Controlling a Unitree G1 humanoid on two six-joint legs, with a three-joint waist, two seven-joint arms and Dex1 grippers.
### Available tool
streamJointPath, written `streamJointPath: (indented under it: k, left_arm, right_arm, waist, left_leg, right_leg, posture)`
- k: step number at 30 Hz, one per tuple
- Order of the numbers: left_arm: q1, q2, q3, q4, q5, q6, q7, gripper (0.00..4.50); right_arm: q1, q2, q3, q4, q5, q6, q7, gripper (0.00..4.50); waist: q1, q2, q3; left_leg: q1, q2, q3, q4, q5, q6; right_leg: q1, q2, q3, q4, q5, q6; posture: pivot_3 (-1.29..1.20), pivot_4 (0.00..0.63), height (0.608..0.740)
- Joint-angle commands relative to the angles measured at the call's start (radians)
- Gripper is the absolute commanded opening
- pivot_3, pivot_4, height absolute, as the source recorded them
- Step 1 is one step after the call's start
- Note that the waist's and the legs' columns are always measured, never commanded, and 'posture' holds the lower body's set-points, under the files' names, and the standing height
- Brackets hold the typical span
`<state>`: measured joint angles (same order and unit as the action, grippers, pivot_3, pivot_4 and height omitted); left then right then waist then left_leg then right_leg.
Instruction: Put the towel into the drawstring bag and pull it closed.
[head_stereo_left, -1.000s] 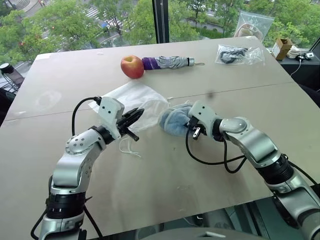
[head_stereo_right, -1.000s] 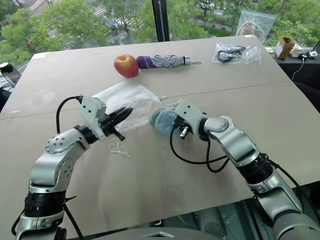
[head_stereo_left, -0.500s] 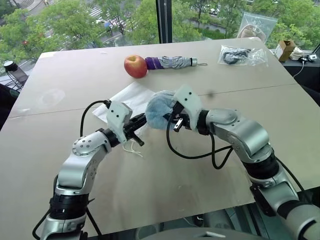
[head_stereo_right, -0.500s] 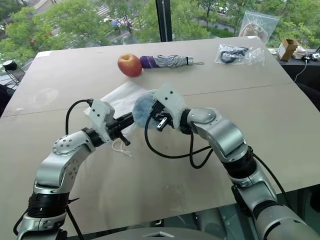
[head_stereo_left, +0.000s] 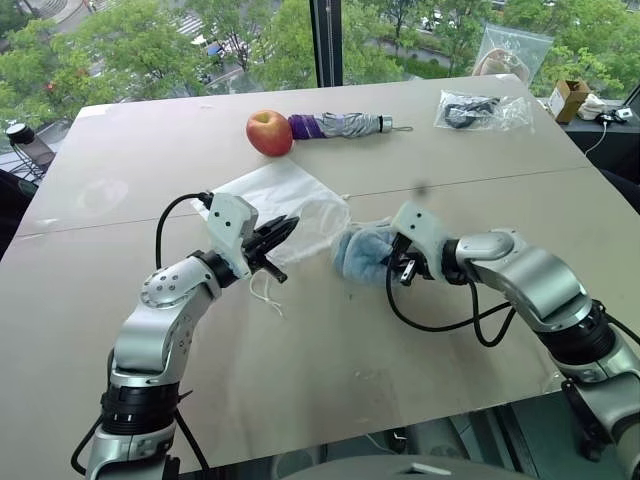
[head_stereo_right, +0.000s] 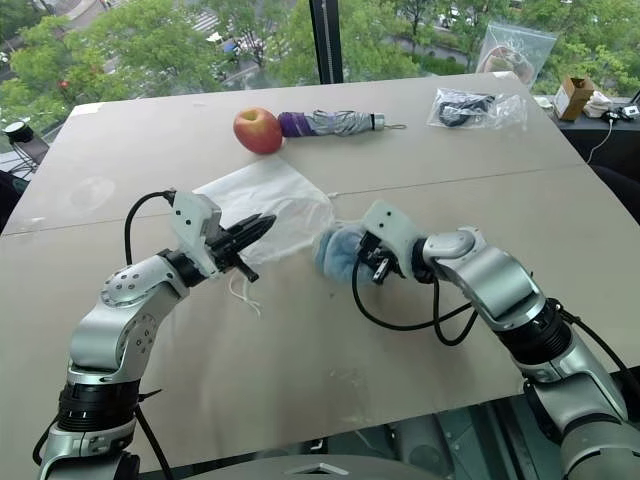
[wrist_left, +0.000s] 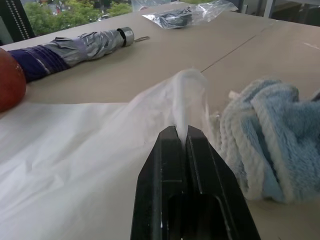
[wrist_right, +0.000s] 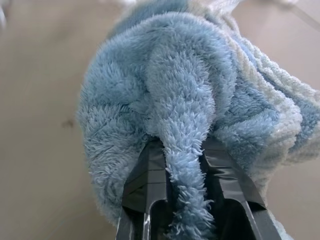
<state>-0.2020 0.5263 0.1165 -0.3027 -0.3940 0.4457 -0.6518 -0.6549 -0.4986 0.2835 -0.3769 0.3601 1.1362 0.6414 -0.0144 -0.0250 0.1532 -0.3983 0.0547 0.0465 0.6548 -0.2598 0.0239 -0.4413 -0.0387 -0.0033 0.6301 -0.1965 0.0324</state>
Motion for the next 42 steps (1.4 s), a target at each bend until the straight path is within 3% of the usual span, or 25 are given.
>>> streamJointPath:
  k: [1,9,14,17,20,24,28,36,42]
  left_arm:
    - [0.001,0.004,0.004,-0.022,0.001,-0.024,-0.003,0.0]
    - [0.0,-0.001,-0.001,-0.015,0.003,-0.031,0.0,0.0]
    - [-0.013,-0.016,0.004,-0.02,-0.011,-0.022,0.011,0.0]
    - [-0.018,-0.027,0.012,-0.025,-0.022,-0.014,0.024,0.0]
    - [-0.018,-0.03,0.012,-0.036,-0.029,-0.007,0.029,0.0]
    - [0.001,-0.037,-0.022,-0.081,-0.038,0.005,0.018,0.0]
    - [0.026,-0.036,-0.044,-0.106,-0.057,0.02,-0.002,0.0]
    - [0.011,-0.068,-0.066,-0.143,-0.102,0.041,-0.007,0.0]
    - [0.003,-0.097,-0.105,-0.19,-0.152,0.078,-0.001,0.0]
  right_arm:
    - [-0.058,0.02,-0.15,-0.096,0.104,0.072,0.009,0.06]
    - [-0.132,0.116,-0.249,-0.102,0.198,0.15,-0.065,0.06]
    - [-0.076,0.125,-0.104,-0.07,0.131,0.097,-0.114,0.06]
    - [-0.033,0.05,0.062,-0.059,0.04,0.031,-0.116,0.06]
    - [-0.024,0.053,0.09,-0.043,0.021,0.001,-0.12,0.06]
    - [-0.04,0.214,0.004,0.013,0.043,0.012,-0.198,0.06]
    - [-0.053,0.43,-0.176,0.076,0.111,0.042,-0.289,0.06]
    - [-0.067,0.688,-0.338,0.3,0.169,-0.044,-0.369,0.06]
    - [-0.146,0.861,-0.529,0.53,0.387,-0.165,-0.445,0.06]
  waist:
    - [0.001,0.0,0.0]
    - [0.001,0.0,0.0]
    - [0.001,0.0,0.0]
    - [0.001,0.0,0.0]
    - [0.001,0.0,0.0]
    - [-0.006,-0.001,0.0]
    - [-0.001,-0.001,0.0]
    - [0.0,-0.001,0.0]
    - [-0.001,0.0,0.0]
  left_leg:
    - [0.0,0.0,0.0,0.0,0.0,0.0]
    - [0.0,0.0,0.0,0.0,0.0,0.0]
    - [0.0,0.0,0.0,0.0,0.0,0.0]
    - [0.0,0.0,0.001,0.0,0.0,0.0]
    - [0.0,0.0,0.001,0.001,0.0,0.0]
    - [0.0,0.0,0.001,0.002,0.0,0.0]
    - [0.001,0.001,0.0,0.003,0.0,0.0]
    - [-0.001,0.0,0.0,0.011,0.0,0.0]
    - [-0.001,-0.001,-0.001,0.013,0.0,0.0]
  right_leg:
    - [0.0,0.0,0.0,0.0,0.0,0.0]
    - [0.0,0.0,0.0,0.0,0.0,0.0]
    - [0.0,0.0,0.0,0.001,0.0,0.0]
    - [0.0,0.0,0.0,0.001,0.0,0.0]
    - [0.0,-0.001,0.001,0.0,0.0,0.0]
    - [0.0,0.0,0.001,0.002,0.0,0.0]
    - [-0.001,0.001,0.001,0.007,0.0,0.0]
    - [0.0,0.0,0.001,0.009,0.0,0.0]
    - [0.002,0.0,0.003,0.009,0.0,0.0]
  posture:
    - [0.0,0.15,0.74]
    - [0.0,0.15,0.74]
    - [0.0,0.15,0.74]
    - [0.0,0.15,0.74]
    - [0.0,0.15,0.74]
    - [0.0,0.15,0.74]
    - [0.0,0.15,0.74]
    - [0.0,0.15,0.74]
    - [0.0,0.15,0.74]
